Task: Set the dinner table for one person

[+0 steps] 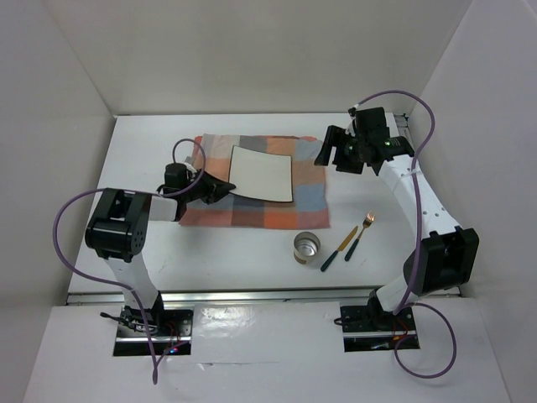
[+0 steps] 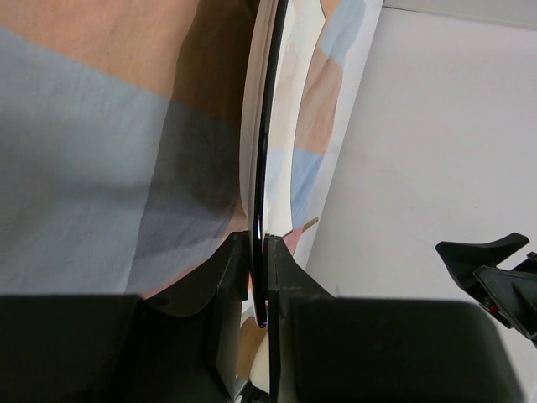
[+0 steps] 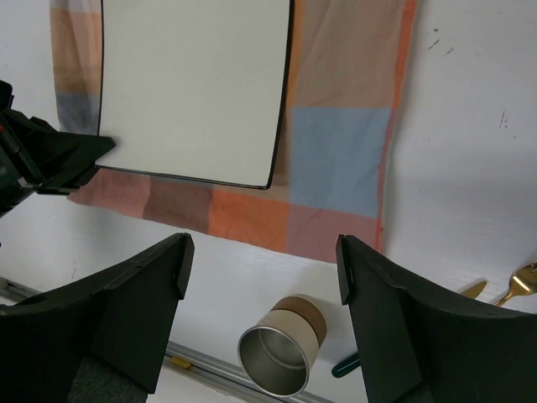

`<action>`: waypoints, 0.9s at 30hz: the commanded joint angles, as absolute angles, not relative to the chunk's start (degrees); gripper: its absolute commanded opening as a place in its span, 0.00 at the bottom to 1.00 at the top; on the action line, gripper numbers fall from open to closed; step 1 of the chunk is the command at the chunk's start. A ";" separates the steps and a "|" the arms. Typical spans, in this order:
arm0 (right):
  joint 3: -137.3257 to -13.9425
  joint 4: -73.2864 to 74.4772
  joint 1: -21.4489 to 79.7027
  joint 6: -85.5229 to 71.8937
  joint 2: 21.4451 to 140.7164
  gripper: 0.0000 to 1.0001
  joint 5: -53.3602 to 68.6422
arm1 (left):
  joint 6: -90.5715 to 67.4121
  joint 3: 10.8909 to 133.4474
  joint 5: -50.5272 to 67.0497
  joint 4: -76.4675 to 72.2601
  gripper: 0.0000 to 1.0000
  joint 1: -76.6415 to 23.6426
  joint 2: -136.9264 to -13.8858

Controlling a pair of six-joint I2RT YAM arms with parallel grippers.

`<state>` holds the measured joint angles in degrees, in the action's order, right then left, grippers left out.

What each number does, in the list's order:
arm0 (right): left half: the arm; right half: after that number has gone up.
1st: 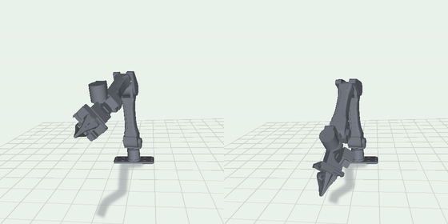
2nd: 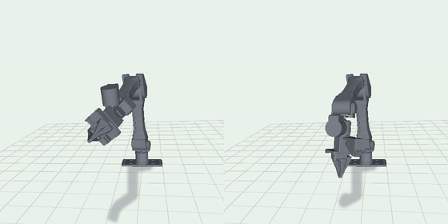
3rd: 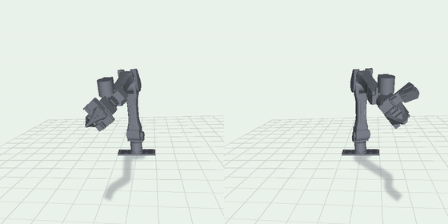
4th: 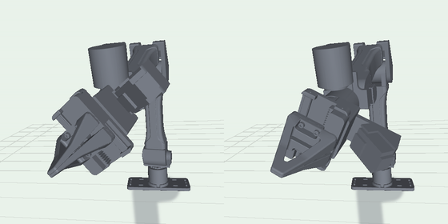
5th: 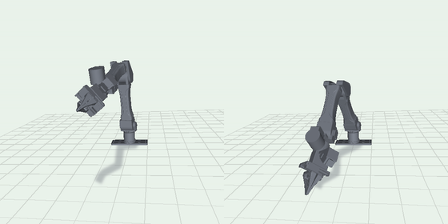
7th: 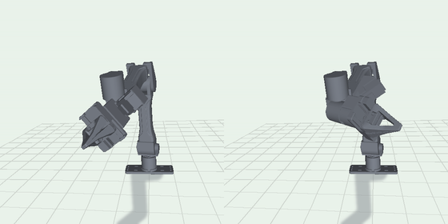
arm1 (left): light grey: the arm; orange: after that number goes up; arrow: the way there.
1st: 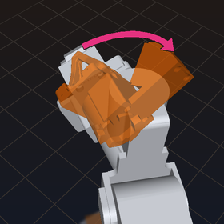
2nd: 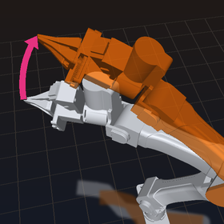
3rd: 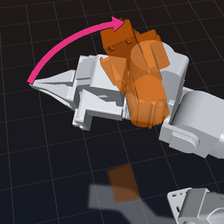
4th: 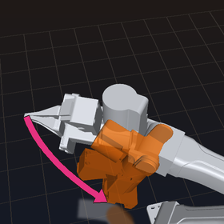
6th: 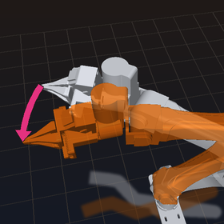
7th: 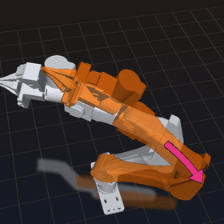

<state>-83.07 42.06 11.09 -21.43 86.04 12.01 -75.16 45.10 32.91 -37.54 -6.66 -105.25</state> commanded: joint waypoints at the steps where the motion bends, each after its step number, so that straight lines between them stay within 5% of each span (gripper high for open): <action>1: -83.77 42.63 10.72 -21.88 84.29 0.81 11.78 | -74.71 47.29 38.32 -46.49 0.00 -5.71 -103.80; 15: -81.30 42.63 10.72 -23.99 81.57 0.81 11.78 | -70.76 48.43 38.32 -37.19 0.00 -5.19 -104.85; 24: -79.72 43.15 10.72 -25.04 80.42 0.81 11.78 | -63.39 54.74 37.53 -20.87 0.23 -4.66 -106.52; 27: -79.72 43.77 10.72 -25.05 80.42 0.81 11.78 | -61.09 56.95 35.77 -15.83 0.48 -4.66 -106.52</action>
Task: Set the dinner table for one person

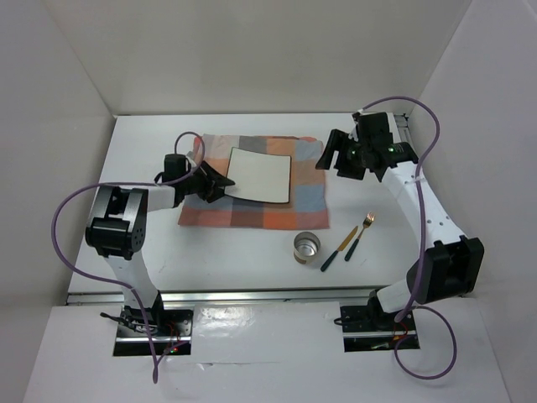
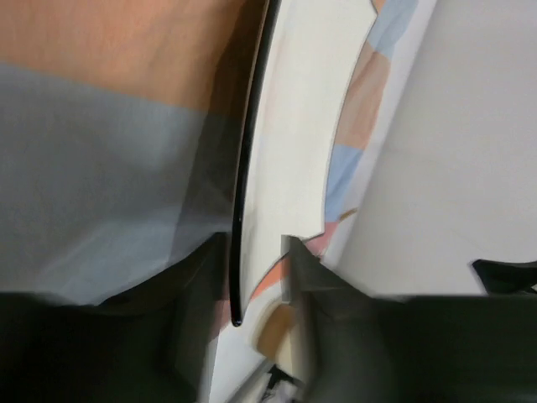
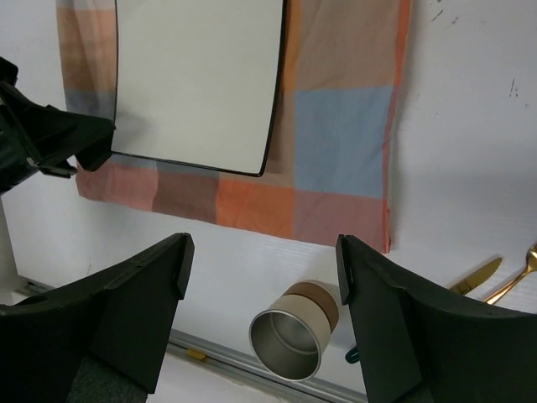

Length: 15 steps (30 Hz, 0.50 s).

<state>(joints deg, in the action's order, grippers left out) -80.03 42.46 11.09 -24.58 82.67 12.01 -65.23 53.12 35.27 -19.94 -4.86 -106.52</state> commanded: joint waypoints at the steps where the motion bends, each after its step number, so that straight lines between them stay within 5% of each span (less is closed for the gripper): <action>1: -79.72 43.77 10.72 -25.05 79.90 0.81 11.78 | -60.21 56.95 35.08 -14.25 0.67 -4.66 -106.52; 15: -74.98 49.56 10.72 -25.05 75.33 0.82 9.93 | -54.85 58.01 30.50 -3.79 0.79 -5.71 -103.89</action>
<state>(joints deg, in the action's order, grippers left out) -76.62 46.09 11.09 -24.62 78.39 10.94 -58.08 56.07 32.10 -6.68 -5.45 -106.43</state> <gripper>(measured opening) 0.816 0.785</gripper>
